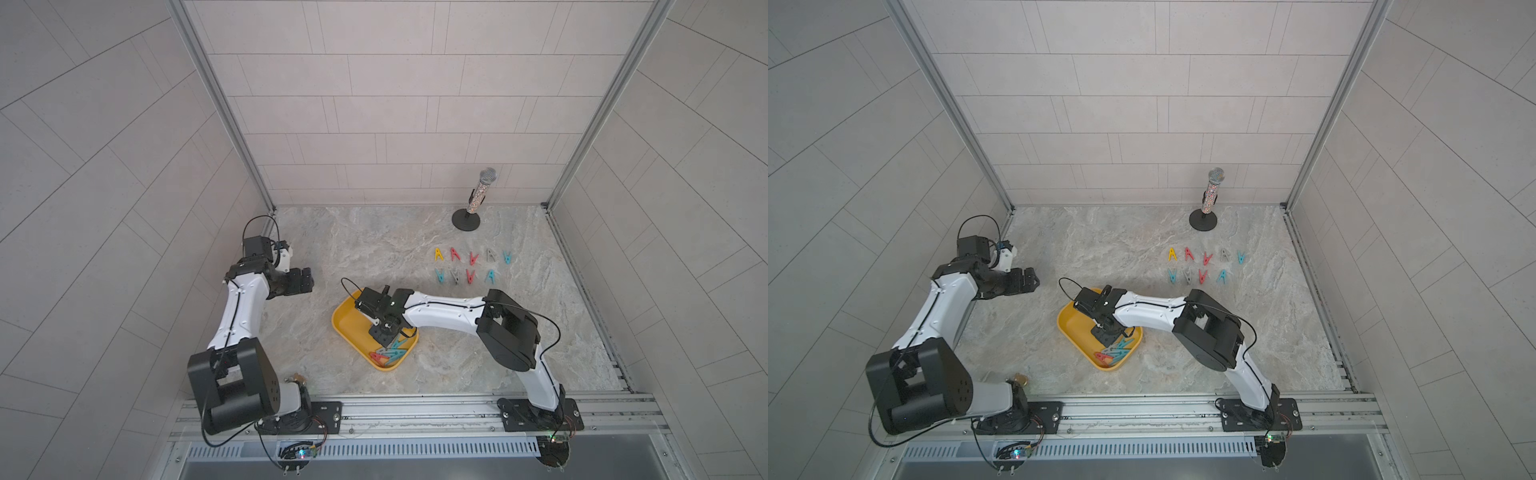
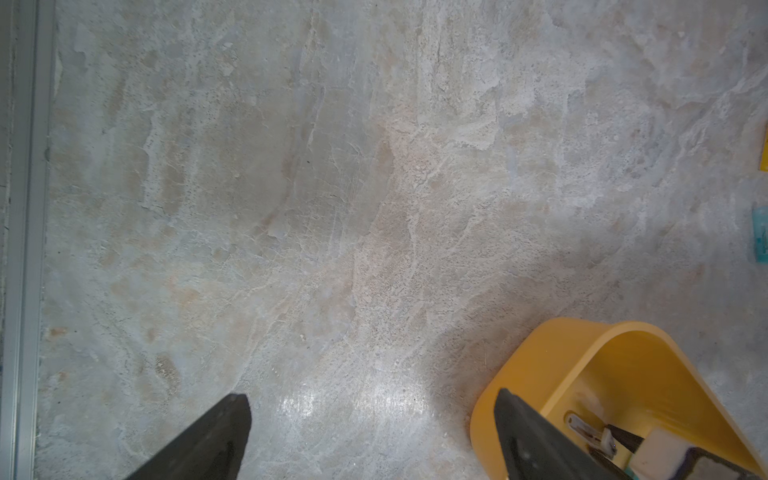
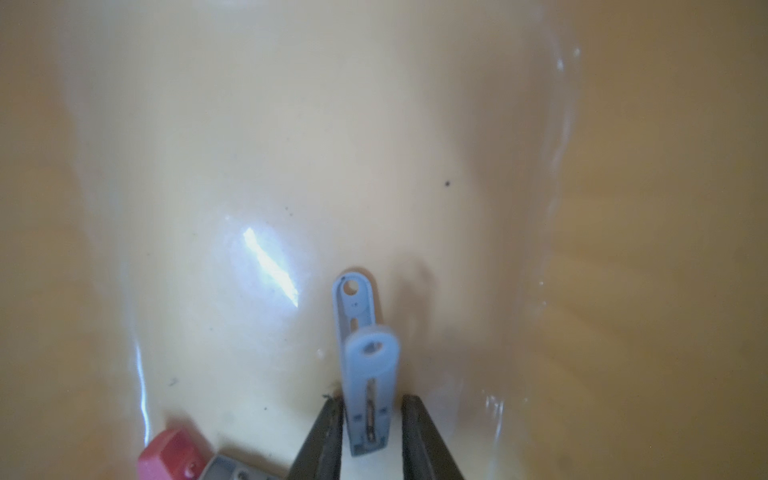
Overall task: Take the clothespins out of the storage box
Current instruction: Pick up the clothespin from the storage box.
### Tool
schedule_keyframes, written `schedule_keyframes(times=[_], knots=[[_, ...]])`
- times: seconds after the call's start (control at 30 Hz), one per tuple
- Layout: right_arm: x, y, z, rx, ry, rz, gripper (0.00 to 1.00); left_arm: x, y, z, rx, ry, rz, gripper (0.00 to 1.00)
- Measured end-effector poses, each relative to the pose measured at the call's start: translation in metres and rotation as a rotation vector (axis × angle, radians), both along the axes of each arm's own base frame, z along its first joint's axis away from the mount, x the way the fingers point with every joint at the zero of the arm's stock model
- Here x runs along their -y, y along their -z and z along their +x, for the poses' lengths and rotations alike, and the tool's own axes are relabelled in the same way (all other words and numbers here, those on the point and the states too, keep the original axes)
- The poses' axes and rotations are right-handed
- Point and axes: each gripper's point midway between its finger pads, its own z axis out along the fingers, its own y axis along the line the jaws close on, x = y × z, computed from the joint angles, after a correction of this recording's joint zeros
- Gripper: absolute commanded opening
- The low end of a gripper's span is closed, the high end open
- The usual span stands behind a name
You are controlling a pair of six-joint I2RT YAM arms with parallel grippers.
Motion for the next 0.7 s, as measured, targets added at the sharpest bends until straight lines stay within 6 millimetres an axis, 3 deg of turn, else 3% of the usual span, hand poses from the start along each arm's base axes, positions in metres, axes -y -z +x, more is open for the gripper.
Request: schedule_keyframes(times=[0.47, 0.7], knots=[[0.001, -0.009, 0.001, 0.013, -0.007, 0.009, 0.07, 0.0, 0.0, 0.0, 0.0, 0.0, 0.0, 1.0], [-0.002, -0.056, 0.004, 0.042, -0.005, 0.107, 0.05, 0.0, 0.0, 0.0, 0.0, 0.0, 0.0, 1.0]])
